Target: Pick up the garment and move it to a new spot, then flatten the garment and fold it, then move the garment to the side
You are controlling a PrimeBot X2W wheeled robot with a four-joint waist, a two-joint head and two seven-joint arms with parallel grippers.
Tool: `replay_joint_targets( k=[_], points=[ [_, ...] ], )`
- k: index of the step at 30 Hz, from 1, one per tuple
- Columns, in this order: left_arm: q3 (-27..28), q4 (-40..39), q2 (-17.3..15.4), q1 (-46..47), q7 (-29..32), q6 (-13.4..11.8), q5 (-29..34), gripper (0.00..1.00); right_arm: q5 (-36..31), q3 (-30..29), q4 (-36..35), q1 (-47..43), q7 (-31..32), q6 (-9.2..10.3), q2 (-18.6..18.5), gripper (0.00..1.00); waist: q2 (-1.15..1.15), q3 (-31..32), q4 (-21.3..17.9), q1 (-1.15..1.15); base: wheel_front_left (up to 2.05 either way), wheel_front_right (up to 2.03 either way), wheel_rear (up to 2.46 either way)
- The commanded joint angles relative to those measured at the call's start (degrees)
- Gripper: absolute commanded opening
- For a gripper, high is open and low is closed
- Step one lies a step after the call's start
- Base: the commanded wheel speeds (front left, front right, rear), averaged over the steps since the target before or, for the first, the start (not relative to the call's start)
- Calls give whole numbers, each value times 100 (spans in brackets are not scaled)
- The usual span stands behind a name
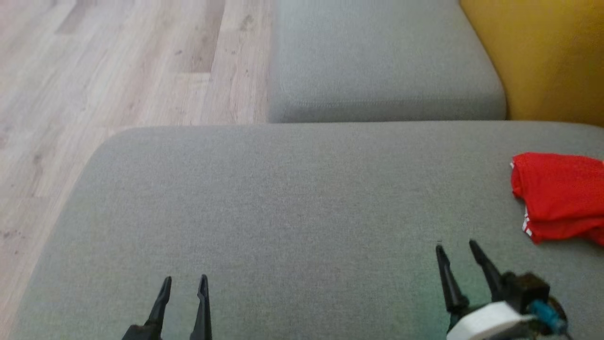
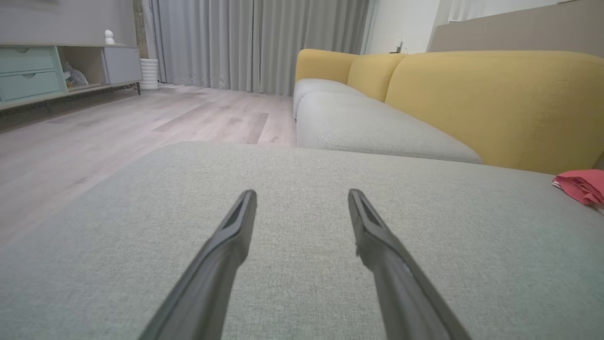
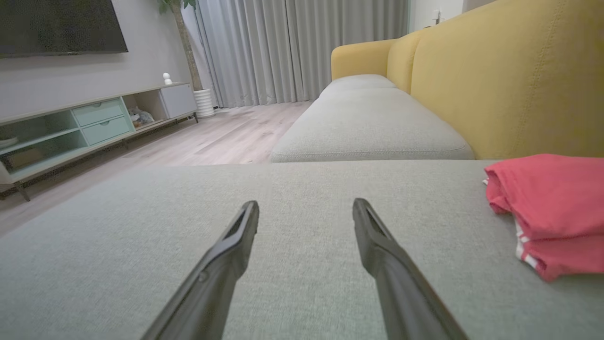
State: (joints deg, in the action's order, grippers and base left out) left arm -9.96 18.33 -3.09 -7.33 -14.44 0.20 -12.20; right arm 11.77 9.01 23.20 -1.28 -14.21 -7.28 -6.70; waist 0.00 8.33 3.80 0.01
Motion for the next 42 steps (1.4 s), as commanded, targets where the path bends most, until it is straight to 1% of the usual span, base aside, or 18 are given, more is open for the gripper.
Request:
replay_joint_targets(
  k=[1,8,18,19,23,42],
  points=[
    [267,-176,-2,252,-56,24,150,100,-167,23,-280,91,-78,-21,70,100,0,82,-23,-1,0,0,0],
    [465,-191,-3,195,-56,78,385,100,-406,-130,-344,-169,-78,-21,297,100,0,151,-76,-1,0,0,0],
    [533,-115,8,222,-56,125,542,100,-426,-212,-333,-220,-78,-21,370,100,0,158,-109,-1,0,0,0],
    [302,62,-8,-18,1,133,522,0,-387,-325,-115,-461,1,0,383,0,0,158,-110,-1,0,0,0],
    [284,374,-1,-105,44,136,471,0,-343,-331,173,-595,25,0,384,0,0,155,-113,-1,0,0,0],
    [491,248,2,114,358,227,-825,0,938,-518,2,-393,339,-3,384,0,0,0,-154,-1,0,0,0]
  ],
)
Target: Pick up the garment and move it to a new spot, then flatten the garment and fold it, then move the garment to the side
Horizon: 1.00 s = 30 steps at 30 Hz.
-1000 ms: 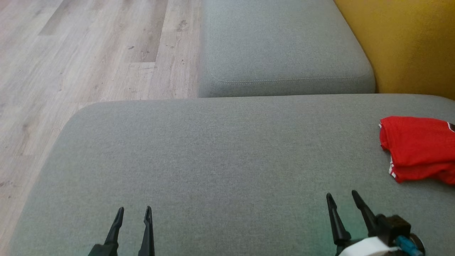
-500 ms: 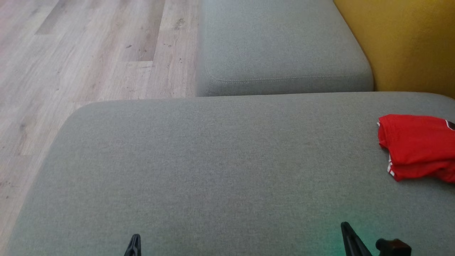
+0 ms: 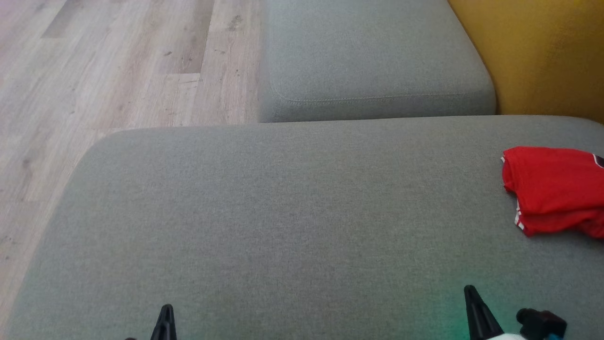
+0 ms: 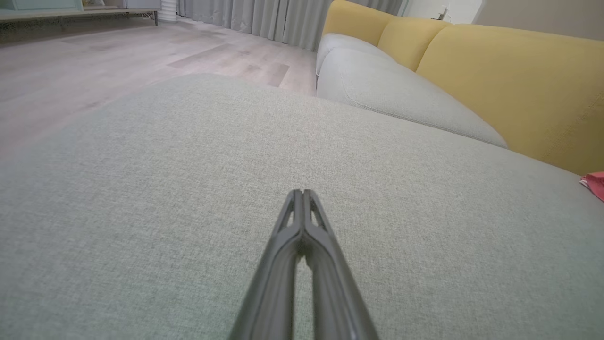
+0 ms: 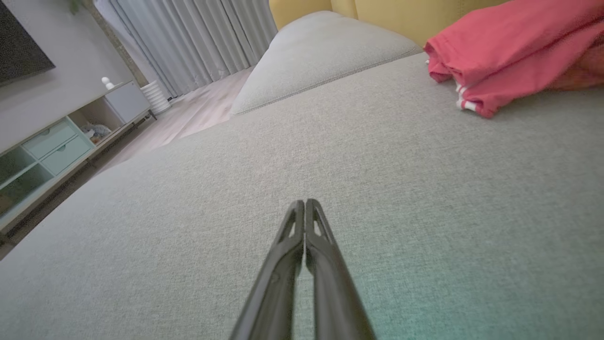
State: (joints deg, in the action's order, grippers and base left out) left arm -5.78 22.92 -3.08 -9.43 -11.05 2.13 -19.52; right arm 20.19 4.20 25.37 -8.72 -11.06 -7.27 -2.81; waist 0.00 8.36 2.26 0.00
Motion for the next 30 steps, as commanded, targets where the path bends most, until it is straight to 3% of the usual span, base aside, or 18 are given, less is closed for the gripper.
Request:
replay_joint_targets(
  k=[1,30],
  points=[
    [84,-219,1,335,35,39,-162,0,164,-47,-224,361,40,-5,-5,0,0,-11,-3,0,0,0,0],
    [399,-406,7,673,509,177,-2132,0,2115,-330,-478,673,514,-9,-6,0,0,-244,-65,0,0,0,0]
  ],
)
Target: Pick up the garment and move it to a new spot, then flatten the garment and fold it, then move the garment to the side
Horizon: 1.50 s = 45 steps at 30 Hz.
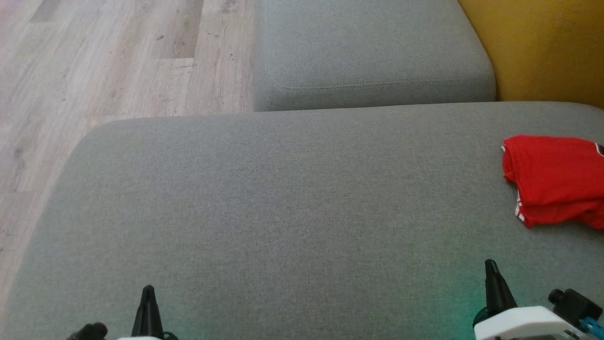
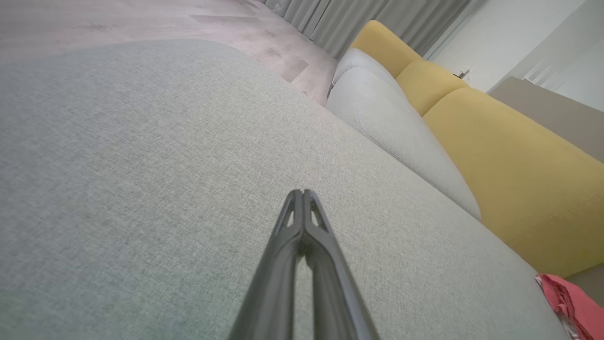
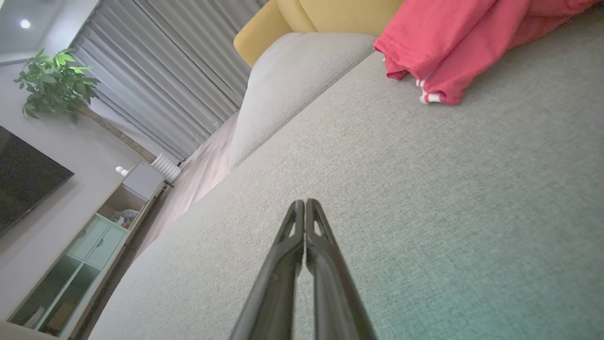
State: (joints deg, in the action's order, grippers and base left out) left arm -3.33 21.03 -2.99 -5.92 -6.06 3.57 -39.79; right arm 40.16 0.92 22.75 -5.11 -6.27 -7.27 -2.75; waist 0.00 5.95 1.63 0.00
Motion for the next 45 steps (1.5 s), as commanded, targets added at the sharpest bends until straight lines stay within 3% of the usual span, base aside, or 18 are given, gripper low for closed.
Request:
replay_joint_targets(
  k=[1,45],
  points=[
    [165,-224,-2,334,27,38,-173,0,185,-12,-224,323,52,-10,-11,0,0,-12,-3,0,0,0,0],
    [641,-497,6,841,737,243,-3098,0,3082,-436,-599,789,760,-17,-12,0,0,-359,-95,0,0,0,0]
  ],
)
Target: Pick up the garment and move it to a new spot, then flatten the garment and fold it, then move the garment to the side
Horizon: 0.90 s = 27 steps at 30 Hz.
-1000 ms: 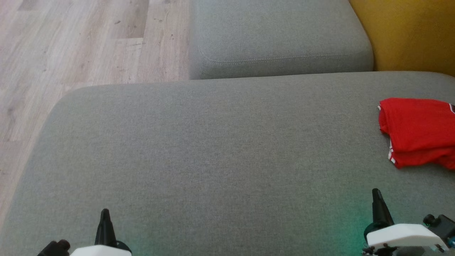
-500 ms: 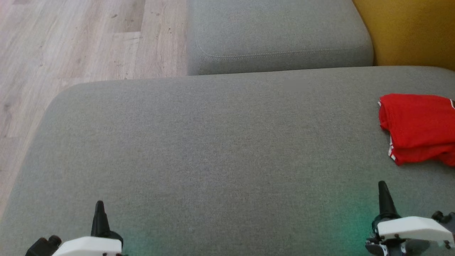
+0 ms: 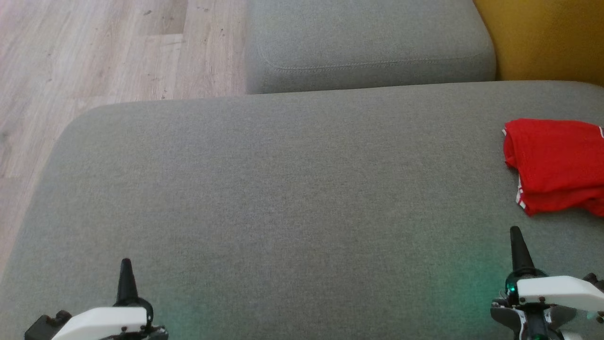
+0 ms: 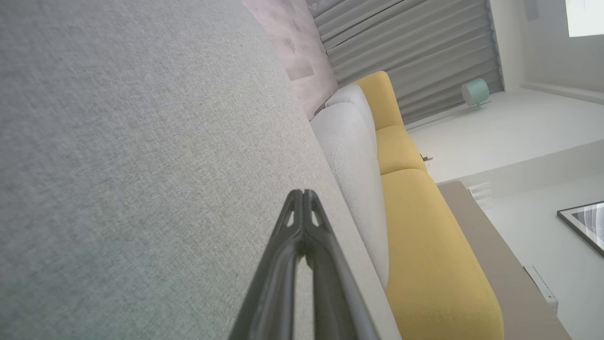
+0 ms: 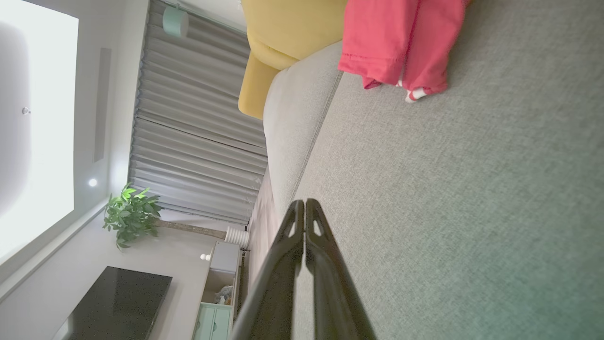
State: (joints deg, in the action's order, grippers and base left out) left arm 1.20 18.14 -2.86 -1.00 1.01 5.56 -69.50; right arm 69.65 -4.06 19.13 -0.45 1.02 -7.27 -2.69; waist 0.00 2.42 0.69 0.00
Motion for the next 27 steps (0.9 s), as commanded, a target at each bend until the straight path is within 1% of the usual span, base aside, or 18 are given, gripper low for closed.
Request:
replay_joint_targets(
  k=[1,27],
  points=[
    [198,-214,-7,361,47,47,-196,0,200,52,-246,335,48,-17,-19,0,0,-14,-4,0,0,0,0],
    [496,-386,-2,680,493,176,-2032,0,2019,-214,-481,627,492,-22,-19,0,0,-232,-62,0,0,0,0]
  ],
)
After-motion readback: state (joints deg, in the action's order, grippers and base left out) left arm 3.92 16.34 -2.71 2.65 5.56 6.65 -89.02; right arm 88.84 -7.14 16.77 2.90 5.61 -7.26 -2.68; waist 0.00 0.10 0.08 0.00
